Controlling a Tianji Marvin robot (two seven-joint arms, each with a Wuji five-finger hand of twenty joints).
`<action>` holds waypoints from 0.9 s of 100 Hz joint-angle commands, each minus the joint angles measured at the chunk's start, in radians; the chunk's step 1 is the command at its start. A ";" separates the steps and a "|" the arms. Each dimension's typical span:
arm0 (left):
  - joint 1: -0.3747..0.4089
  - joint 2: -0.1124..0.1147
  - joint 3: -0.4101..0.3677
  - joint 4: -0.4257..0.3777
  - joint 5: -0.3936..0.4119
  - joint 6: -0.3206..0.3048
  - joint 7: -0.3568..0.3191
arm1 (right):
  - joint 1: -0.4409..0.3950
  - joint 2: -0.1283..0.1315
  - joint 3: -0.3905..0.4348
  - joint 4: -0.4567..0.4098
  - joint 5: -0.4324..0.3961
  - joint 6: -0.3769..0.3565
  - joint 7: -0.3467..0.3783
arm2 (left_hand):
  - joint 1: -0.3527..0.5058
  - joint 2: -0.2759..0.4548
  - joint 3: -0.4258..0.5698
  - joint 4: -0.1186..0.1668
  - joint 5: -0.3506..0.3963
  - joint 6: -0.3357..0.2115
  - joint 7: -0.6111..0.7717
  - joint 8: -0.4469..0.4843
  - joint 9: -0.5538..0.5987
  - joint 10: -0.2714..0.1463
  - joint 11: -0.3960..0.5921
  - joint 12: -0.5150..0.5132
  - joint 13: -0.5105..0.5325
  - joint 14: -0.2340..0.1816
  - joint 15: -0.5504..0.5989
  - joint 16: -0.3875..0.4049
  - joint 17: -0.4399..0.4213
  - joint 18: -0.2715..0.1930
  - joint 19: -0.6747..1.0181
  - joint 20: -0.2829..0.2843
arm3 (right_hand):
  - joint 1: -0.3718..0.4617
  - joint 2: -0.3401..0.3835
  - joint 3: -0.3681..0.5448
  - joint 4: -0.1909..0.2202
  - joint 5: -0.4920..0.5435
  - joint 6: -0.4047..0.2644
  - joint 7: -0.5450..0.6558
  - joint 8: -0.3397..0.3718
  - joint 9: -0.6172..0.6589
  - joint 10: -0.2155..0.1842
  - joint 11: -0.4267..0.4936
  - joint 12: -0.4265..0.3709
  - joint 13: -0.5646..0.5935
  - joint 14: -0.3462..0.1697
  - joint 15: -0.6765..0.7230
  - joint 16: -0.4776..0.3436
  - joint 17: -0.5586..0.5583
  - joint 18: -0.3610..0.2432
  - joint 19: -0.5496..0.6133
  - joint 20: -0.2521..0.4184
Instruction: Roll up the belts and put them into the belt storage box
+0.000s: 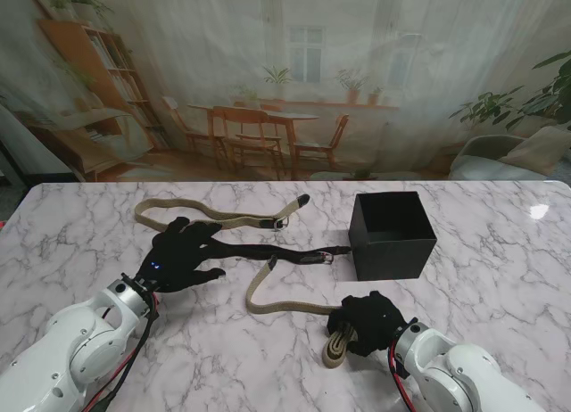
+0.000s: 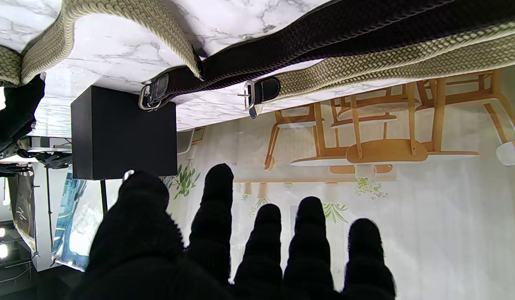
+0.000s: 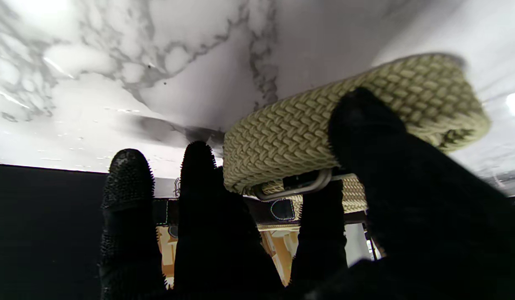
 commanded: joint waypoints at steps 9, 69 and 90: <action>-0.002 -0.001 0.004 0.003 -0.003 0.001 -0.015 | 0.002 -0.008 -0.015 0.034 -0.004 0.016 -0.042 | 0.002 0.042 -0.022 0.013 -0.011 0.019 -0.001 -0.006 -0.040 0.011 -0.018 -0.010 -0.018 0.011 -0.027 0.000 -0.020 0.031 -0.039 -0.012 | -0.009 0.058 0.018 0.022 0.126 0.095 0.469 0.032 0.155 -0.175 0.120 0.053 0.075 -0.044 0.035 0.029 0.030 0.008 0.041 0.006; -0.003 -0.001 0.005 0.005 -0.002 0.000 -0.013 | 0.020 -0.018 -0.032 0.091 -0.003 0.013 -0.167 | 0.001 0.041 -0.022 0.013 -0.011 0.019 -0.001 -0.006 -0.041 0.011 -0.018 -0.010 -0.018 0.012 -0.027 0.000 -0.020 0.031 -0.042 -0.012 | 0.015 0.102 0.033 0.054 -0.060 0.045 0.020 0.136 0.452 -0.294 0.594 0.398 0.311 -0.106 0.173 0.175 0.076 -0.029 0.063 0.003; -0.003 -0.001 0.005 0.005 -0.001 -0.001 -0.012 | 0.032 -0.017 -0.044 0.116 -0.003 -0.003 -0.189 | 0.001 0.041 -0.021 0.013 -0.013 0.019 -0.002 -0.006 -0.041 0.011 -0.018 -0.010 -0.017 0.011 -0.027 0.000 -0.019 0.031 -0.043 -0.012 | 0.025 0.144 0.031 0.084 -0.375 -0.105 -0.182 -0.079 0.525 -0.286 0.571 0.359 0.370 -0.111 0.213 0.209 0.088 -0.028 0.074 0.052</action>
